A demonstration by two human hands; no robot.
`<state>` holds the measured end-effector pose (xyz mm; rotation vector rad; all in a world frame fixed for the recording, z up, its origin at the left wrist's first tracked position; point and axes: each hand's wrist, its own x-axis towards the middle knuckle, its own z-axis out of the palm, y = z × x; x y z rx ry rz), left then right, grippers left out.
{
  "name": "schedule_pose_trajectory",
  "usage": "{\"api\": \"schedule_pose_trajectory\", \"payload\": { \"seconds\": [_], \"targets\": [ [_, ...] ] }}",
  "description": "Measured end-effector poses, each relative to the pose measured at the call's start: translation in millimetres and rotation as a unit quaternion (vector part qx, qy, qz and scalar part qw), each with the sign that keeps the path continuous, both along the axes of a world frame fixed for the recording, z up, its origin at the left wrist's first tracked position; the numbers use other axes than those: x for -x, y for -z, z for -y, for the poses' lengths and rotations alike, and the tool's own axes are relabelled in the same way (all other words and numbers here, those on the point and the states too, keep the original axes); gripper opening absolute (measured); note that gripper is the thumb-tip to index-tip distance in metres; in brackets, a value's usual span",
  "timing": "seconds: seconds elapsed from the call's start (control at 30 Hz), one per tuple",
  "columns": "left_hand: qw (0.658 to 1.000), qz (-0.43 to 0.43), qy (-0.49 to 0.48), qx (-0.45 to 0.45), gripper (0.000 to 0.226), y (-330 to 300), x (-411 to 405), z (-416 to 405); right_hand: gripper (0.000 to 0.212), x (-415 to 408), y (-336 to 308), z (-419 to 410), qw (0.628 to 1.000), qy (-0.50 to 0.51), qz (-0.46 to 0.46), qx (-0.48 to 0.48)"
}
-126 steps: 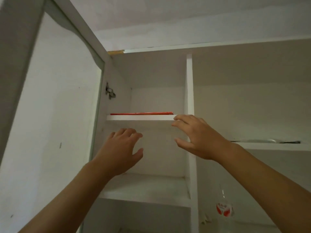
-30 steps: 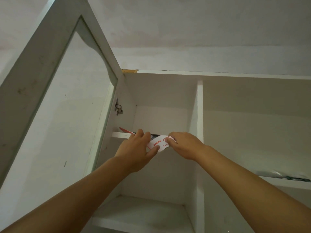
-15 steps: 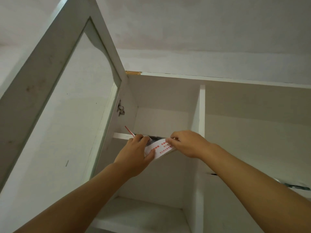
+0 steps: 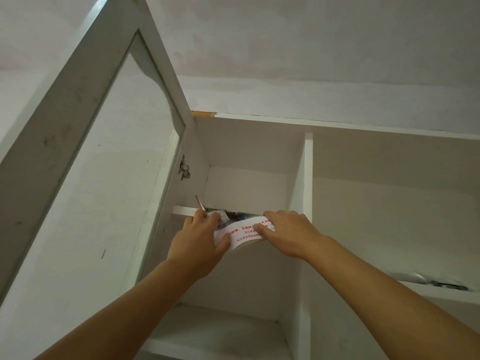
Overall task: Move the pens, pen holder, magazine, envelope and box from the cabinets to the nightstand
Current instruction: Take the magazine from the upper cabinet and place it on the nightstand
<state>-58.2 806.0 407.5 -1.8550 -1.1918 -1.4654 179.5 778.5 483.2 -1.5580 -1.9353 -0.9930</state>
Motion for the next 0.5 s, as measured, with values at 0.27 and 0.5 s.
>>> {"api": "schedule_pose_trajectory", "payload": {
  "seconds": [0.27,0.5],
  "targets": [
    [0.995,0.038,0.048,0.083,0.060,-4,1,-1,0.063,2,5,26,0.999,-0.038,-0.027,0.011],
    [0.992,0.052,0.073,0.088,0.064,3,-2,-9,0.089,-5,-5,21,0.996,0.002,-0.063,0.068]
  ]
}}
